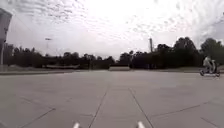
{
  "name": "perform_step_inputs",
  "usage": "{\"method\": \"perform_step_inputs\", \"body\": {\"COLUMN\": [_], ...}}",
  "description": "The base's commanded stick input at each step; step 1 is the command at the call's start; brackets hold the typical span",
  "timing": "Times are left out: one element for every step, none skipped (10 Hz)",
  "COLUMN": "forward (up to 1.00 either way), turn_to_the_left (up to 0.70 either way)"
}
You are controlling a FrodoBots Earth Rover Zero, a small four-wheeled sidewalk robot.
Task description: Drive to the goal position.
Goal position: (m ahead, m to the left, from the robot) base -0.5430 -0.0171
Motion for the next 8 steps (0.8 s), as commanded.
{"method": "perform_step_inputs", "body": {"forward": [0.7, 0.7, 0.7, 0.7, 0.7, 0.7, 0.7, 0.7], "turn_to_the_left": [0.0, 0.0, 0.0, 0.0, 0.0, 0.0, 0.0, 0.0]}}
